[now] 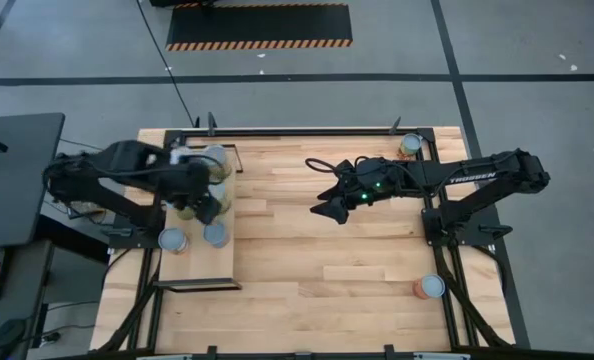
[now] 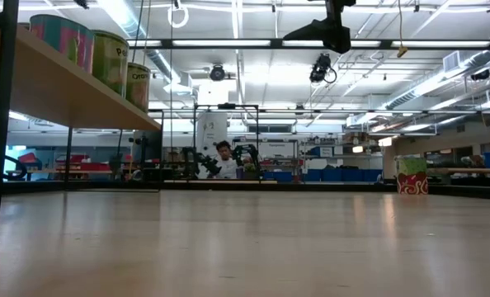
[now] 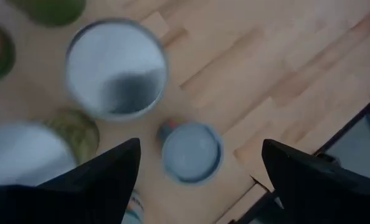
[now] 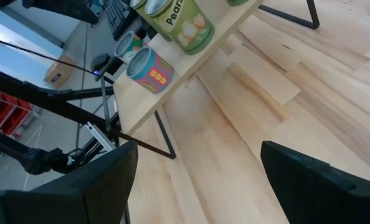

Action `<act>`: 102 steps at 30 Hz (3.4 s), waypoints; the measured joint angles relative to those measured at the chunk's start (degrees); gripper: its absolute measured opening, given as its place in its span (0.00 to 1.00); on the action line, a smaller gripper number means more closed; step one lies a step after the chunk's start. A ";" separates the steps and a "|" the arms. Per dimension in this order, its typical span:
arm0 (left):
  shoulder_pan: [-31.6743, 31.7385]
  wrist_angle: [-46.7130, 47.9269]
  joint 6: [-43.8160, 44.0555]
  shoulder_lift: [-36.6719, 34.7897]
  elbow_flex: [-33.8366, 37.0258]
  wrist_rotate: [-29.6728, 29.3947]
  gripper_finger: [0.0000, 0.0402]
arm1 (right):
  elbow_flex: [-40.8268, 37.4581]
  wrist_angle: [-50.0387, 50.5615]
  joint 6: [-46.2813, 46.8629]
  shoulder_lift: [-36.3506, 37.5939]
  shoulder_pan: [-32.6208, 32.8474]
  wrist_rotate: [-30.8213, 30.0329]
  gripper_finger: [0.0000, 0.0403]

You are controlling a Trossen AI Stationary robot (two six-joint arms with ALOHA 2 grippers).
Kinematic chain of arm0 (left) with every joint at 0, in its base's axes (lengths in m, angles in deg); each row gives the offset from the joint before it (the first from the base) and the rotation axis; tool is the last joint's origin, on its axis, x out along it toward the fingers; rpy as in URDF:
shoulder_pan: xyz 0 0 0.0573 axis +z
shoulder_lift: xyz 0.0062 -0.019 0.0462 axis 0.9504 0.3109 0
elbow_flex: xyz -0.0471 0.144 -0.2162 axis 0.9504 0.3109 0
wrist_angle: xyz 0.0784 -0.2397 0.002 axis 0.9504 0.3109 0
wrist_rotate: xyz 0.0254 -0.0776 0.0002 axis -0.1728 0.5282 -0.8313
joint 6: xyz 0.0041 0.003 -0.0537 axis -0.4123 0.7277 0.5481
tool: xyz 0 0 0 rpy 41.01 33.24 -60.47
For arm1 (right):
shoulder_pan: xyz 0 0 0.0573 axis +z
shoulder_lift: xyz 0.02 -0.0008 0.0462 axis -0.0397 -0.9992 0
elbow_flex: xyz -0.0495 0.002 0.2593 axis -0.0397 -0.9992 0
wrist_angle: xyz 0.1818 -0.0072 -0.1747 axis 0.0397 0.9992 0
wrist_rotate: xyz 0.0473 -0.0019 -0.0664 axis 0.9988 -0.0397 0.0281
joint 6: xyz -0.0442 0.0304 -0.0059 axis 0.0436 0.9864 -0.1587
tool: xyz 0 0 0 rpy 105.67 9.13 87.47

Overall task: Pick and place cans onto a shelf
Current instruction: Adjust the cans on the shelf

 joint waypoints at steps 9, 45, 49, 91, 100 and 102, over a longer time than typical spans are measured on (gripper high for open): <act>-3.33 -0.08 7.09 -11.83 8.87 -6.22 0.85 | 0.00 -0.47 1.39 -0.02 0.22 -0.02 0.86; -3.22 -0.20 1.00 -17.81 11.04 -10.74 0.85 | 0.00 -2.74 5.76 -0.02 0.26 -0.15 0.86; -4.21 -1.26 -0.41 -17.77 9.19 1.11 0.85 | 0.00 -2.75 5.86 -0.02 0.26 -0.10 0.86; -18.36 -3.57 23.54 -9.35 24.51 4.76 0.85 | 0.00 -2.81 4.25 -0.02 1.70 -2.40 0.86; -18.30 -3.21 23.56 -9.42 24.51 1.51 0.85 | 0.00 -2.84 3.62 -0.02 1.70 -2.40 0.86; -18.30 -3.21 24.00 -9.42 24.51 1.08 0.85 | 0.00 -2.83 3.09 -0.02 1.70 -2.40 0.86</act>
